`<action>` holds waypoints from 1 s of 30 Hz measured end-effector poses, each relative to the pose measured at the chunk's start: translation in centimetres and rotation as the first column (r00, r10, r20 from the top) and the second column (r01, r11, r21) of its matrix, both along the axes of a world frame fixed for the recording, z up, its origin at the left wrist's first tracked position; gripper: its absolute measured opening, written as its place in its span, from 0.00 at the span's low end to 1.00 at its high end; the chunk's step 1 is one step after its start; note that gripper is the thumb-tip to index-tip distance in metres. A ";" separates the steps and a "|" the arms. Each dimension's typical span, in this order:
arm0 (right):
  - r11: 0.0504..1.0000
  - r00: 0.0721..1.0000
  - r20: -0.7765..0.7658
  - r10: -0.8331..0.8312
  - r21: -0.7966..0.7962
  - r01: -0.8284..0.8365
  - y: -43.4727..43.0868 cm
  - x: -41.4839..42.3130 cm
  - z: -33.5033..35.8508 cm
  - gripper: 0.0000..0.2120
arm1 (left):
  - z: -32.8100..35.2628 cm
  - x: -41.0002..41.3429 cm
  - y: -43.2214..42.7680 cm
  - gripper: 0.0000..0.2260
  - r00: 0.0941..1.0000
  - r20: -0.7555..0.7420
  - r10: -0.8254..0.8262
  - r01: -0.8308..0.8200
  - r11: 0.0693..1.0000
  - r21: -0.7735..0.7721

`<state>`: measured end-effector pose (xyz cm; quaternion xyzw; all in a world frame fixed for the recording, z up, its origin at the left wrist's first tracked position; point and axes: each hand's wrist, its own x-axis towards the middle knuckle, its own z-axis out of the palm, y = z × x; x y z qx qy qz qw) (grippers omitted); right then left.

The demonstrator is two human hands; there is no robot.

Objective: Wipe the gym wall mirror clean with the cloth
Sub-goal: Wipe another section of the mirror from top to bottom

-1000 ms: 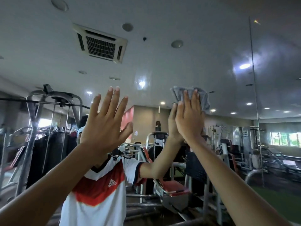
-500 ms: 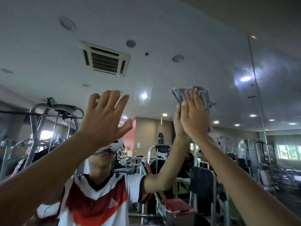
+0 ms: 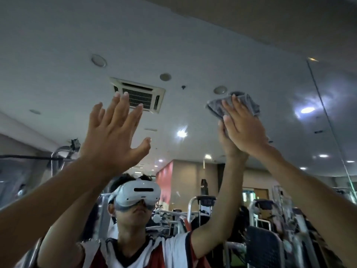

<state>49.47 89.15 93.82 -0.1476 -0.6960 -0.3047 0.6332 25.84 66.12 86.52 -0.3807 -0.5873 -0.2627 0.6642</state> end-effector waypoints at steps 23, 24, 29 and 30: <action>1.000 0.994 -0.109 -0.021 -0.020 0.019 -8.2 -8.2 6.8 0.25 | 0.3 -2.7 -2.2 0.37 0.997 -0.046 0.056 -0.056 0.998 0.003; 1.000 0.996 -0.089 -0.023 0.009 0.024 -9.0 -9.2 6.6 0.25 | 0.3 -2.8 -2.2 0.37 0.997 -0.049 0.056 -0.055 0.998 0.002; 0.968 0.974 0.217 -0.070 0.251 0.014 -9.5 -9.1 0.9 0.26 | 0.3 -3.3 -2.1 0.37 0.998 -0.042 0.054 -0.054 0.998 0.017; 0.950 0.960 0.260 -0.106 0.311 0.020 -8.5 -8.1 -0.3 0.25 | 0.3 -3.3 -2.1 0.37 0.998 -0.042 0.055 -0.054 0.998 0.019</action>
